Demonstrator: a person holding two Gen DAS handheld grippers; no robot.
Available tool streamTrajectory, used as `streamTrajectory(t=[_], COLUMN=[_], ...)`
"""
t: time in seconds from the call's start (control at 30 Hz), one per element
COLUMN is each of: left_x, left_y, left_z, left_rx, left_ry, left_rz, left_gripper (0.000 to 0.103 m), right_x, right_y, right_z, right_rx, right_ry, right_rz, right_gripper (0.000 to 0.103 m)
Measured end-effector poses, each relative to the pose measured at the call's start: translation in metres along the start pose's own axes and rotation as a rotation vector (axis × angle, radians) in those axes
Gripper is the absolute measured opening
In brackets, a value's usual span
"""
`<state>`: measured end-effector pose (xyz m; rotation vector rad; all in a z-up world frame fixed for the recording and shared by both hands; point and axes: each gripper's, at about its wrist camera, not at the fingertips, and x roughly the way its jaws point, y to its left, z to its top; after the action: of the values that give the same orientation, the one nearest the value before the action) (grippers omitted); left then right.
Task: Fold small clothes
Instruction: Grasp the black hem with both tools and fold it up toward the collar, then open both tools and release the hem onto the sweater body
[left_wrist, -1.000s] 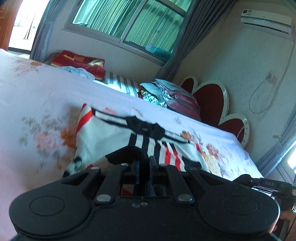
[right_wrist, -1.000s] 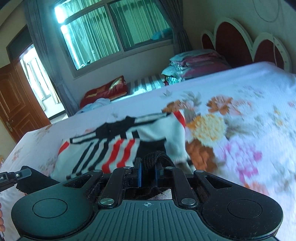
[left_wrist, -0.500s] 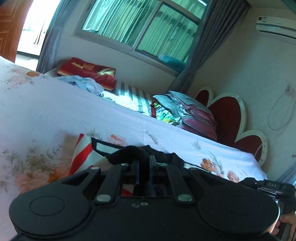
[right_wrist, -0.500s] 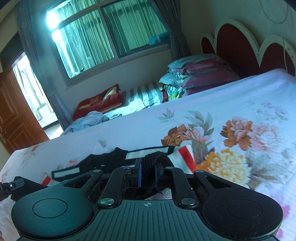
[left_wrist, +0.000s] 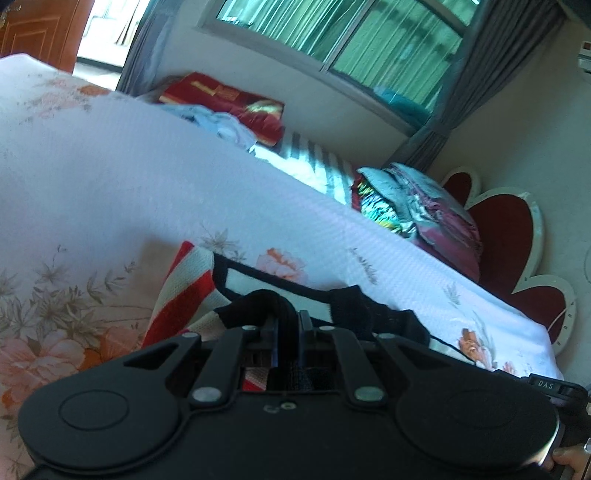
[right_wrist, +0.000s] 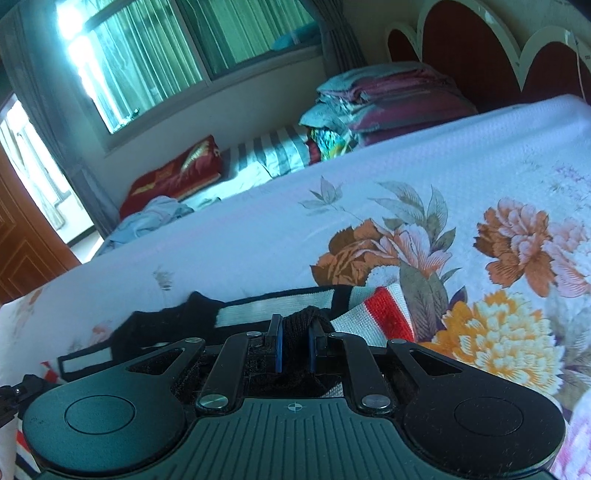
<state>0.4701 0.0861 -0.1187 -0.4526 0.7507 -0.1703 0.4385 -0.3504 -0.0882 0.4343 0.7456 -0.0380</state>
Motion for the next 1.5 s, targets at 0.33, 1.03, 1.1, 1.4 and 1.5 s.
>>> streamTrajectory(t=[0.33, 1.03, 1.1, 1.4, 1.5], left_x=[0.027, 0.011, 0.02, 0.037, 0.039], left_y=[0.001, -0.059, -0.059, -0.042, -0.042], left_z=[0.008, -0.023, -0.029, -0.034, -0.033], left_rx=[-0.011, 0.36, 0.361, 0.403, 0.411], left_ry=[0.063, 0.013, 0.038, 0.06, 0.052], left_rz=[0.062, 0.043, 0.058, 0.144, 0.155], left_gripper=[0.016, 0.056, 0.056, 0.054, 0.052], right_x=[0.03, 0.008, 0.016, 0.053, 0.059], right_y=[-0.014, 0.04, 0.046, 0.023, 0.011], right_z=[0.006, -0.01, -0.017, -0.026, -0.025], right_rx=[0.025, -0.306, -0.342, -0.451, -0.454], right_ry=[0.055, -0.018, 0.005, 0.042, 0.041], right_rz=[0.0, 0.017, 0.021, -0.129, -0.157], right_gripper=[0.013, 0.046, 0.046, 0.046, 0.046])
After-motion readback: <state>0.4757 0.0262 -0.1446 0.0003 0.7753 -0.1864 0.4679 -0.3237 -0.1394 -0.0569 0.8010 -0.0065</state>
